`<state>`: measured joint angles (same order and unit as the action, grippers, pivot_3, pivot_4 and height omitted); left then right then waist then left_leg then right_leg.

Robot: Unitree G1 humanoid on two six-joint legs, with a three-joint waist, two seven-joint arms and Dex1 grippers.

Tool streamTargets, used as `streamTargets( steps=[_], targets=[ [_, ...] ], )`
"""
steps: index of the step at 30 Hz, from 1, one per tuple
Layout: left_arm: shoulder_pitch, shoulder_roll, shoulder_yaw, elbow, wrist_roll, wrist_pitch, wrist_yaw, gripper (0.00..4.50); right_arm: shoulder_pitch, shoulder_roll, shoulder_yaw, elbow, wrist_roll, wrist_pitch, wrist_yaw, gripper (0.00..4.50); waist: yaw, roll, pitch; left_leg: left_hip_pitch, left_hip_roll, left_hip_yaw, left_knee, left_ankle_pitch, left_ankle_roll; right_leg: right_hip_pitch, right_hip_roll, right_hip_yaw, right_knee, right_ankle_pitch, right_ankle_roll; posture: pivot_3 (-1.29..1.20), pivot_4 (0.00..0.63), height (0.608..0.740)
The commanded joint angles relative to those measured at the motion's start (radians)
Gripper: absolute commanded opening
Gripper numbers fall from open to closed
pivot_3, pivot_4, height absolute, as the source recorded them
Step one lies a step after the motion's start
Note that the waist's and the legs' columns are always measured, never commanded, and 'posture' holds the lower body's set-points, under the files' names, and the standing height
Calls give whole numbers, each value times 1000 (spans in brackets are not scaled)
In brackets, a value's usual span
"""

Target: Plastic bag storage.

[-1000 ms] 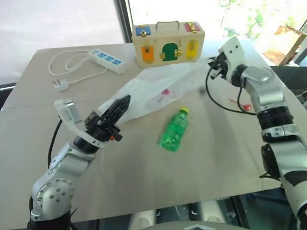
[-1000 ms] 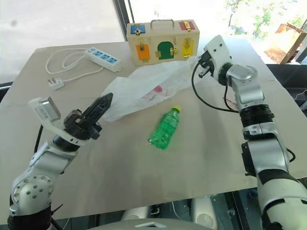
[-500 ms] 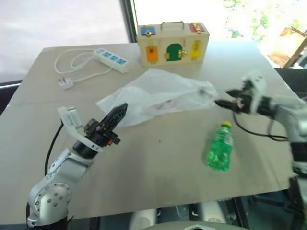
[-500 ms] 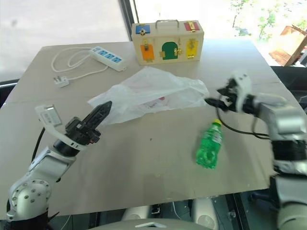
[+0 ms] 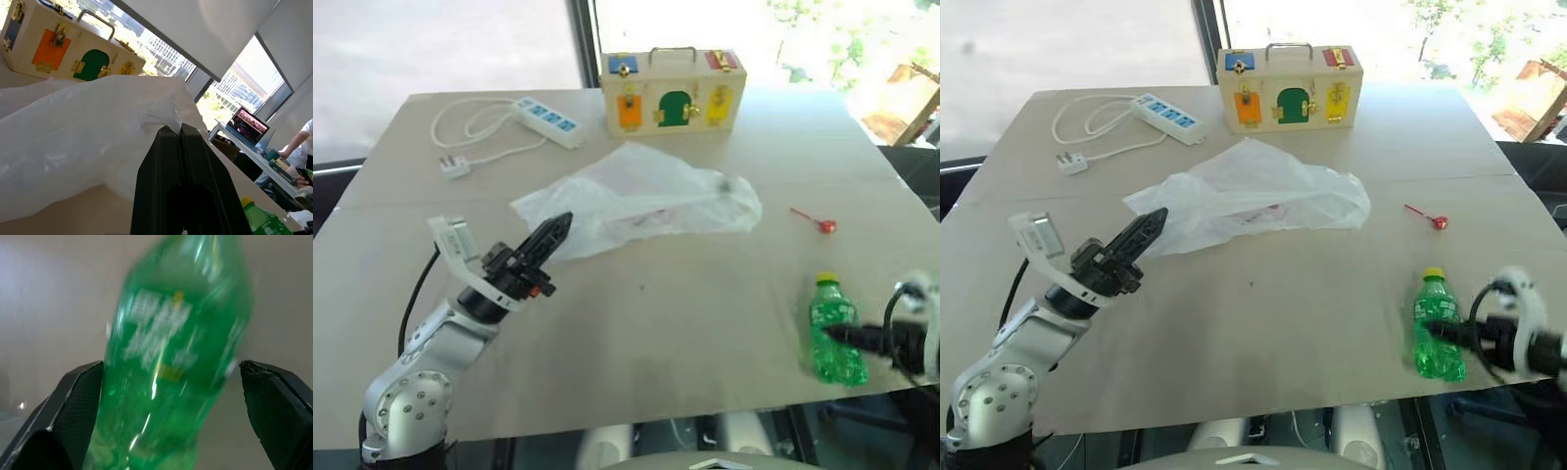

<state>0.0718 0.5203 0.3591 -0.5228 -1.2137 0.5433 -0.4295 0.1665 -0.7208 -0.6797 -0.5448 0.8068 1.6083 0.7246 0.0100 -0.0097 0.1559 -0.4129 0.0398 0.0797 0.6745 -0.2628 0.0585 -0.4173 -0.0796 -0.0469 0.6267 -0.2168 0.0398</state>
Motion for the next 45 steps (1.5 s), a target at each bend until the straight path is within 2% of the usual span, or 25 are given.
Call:
streamTargets(
  steps=[1,5,11,12,13,14,15,20,23,28,32,35,40,43,45],
  targets=[
    [-17,9,-2,-2,9,2,-26,0,29,19,-26,-70,-14,5,-69,4437,-2,-2,-1,1,0,1,0,0,0,1,1,1,0,0,0,0,150,740],
    [-30,2,-13,6,16,11,-34,0,12,82,-16,-120,3,2,-119,4437,1,-7,-4,2,2,-1,1,0,0,2,1,0,0,-2,4,0,150,740],
    [-38,3,-6,16,10,23,-45,0,-60,155,49,-121,-80,-116,-239,4437,-2,-9,-5,2,2,-1,1,0,0,2,1,1,0,0,0,0,150,740],
    [-37,3,-3,14,6,25,-45,0,-60,145,61,-117,-92,-147,-239,3924,-2,-8,-5,2,2,-1,1,0,0,2,0,1,0,0,0,0,150,740],
    [-34,3,-1,12,2,27,-47,0,-48,116,86,-116,-104,-181,-226,3708,-1,-8,-4,2,2,-1,1,0,0,2,0,1,0,0,0,0,150,740],
    [-31,5,2,10,-1,30,-50,0,-35,90,110,-116,-117,-209,-219,3194,-1,-8,-5,1,1,-1,1,0,0,1,0,1,0,0,0,0,150,740],
    [-27,6,5,9,-7,33,-54,0,-29,69,130,-115,-127,-234,-213,2941,-1,-9,-5,1,1,-1,1,0,0,1,0,1,0,0,0,0,150,740],
    [-14,1,29,-1,-109,64,-44,0,-122,-7,237,-129,-59,-298,-126,2934,-4,-8,-4,1,1,-1,1,0,0,1,-1,2,0,0,0,0,150,740],
    [-5,8,23,-9,-136,79,-50,0,-254,-21,337,-119,-21,-302,-97,2934,-7,-6,-3,1,2,-1,1,0,0,0,1,1,1,0,0,0,150,740],
    [20,20,7,-53,-166,107,-69,0,-468,100,518,-48,-15,-294,-152,2934,-8,-6,-2,-1,1,-3,1,0,0,-1,1,0,0,0,-1,0,150,740],
    [36,13,-20,-96,-154,104,-74,0,-600,183,749,83,-144,-375,-194,2934,1,-6,-2,-2,0,-3,1,1,-1,-2,0,0,0,0,-1,0,150,740],
    [33,1,-28,-110,-145,87,-62,0,-685,226,846,187,-210,-449,-182,2934,3,-6,-1,-2,-1,-1,1,2,-3,-2,0,1,0,0,0,0,150,740],
    [52,5,-50,-134,-134,88,-90,0,-801,318,867,350,-282,-563,-191,2934,1,-6,-1,-2,-1,-1,1,2,-3,-2,0,0,1,0,0,0,150,740],
    [88,22,-88,-157,-96,98,-140,0,-885,441,821,471,-297,-620,-238,2934,-8,-6,-1,-2,-1,-1,1,3,-4,-3,2,1,1,1,0,0,150,740],
    [103,30,-112,-165,-82,102,-170,0,-937,585,721,595,-258,-635,-330,2934,-17,-5,-1,-2,-1,-1,1,3,-5,-3,3,1,1,2,1,0,150,740]
  ],
)
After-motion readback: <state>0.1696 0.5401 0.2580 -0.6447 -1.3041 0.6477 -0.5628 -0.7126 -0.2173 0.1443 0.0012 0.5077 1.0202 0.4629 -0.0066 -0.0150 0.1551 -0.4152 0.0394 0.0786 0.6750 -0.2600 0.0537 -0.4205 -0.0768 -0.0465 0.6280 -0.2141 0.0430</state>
